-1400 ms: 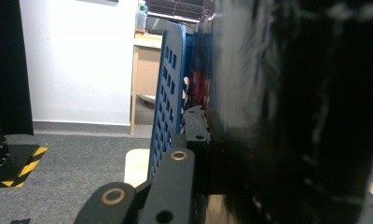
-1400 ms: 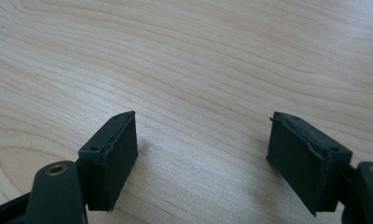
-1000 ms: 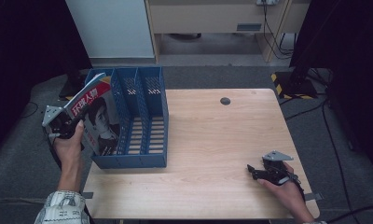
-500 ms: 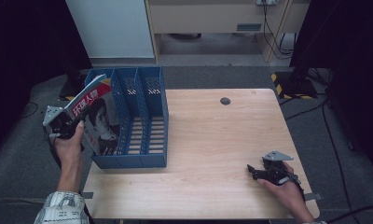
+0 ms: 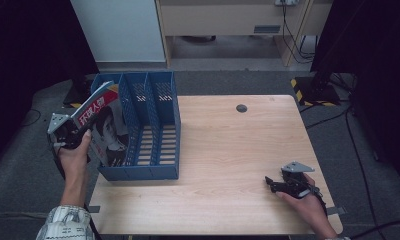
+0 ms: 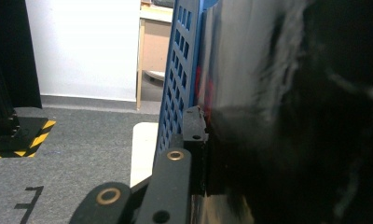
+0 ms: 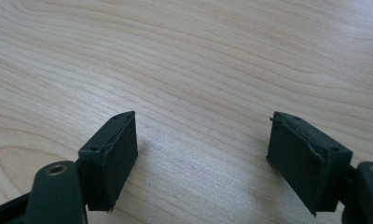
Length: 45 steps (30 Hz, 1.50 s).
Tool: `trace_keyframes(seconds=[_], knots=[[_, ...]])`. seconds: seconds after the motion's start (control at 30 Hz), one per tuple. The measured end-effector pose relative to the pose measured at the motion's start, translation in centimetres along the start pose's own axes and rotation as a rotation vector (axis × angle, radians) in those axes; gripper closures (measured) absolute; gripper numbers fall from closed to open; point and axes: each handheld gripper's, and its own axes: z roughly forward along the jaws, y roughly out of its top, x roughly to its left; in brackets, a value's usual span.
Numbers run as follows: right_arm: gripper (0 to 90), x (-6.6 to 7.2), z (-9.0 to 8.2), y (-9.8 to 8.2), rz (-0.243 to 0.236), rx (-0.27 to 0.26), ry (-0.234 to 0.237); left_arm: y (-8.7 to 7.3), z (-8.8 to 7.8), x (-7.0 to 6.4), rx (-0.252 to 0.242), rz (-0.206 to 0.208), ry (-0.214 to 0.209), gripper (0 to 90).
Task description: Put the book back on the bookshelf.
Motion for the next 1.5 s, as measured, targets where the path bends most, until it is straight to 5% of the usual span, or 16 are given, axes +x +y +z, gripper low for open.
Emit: trace_keyframes(seconds=[0.83, 1.27, 1.5], knots=[[24.1, 0.0, 0.0, 0.0, -0.001, 0.000, 0.000, 2.8, -0.4, -1.1, -0.008, 0.027, 0.018, 60.2], [24.1, 0.0, 0.0, 0.0, 0.000, 0.000, 0.000, 4.0, 0.5, -1.3, 0.040, 0.031, 0.021, 67.4], [24.0, 0.0, 0.0, 0.0, -0.001, -0.002, -0.001, 3.8, 0.6, -1.1, 0.081, 0.027, 0.047, 81.5]])
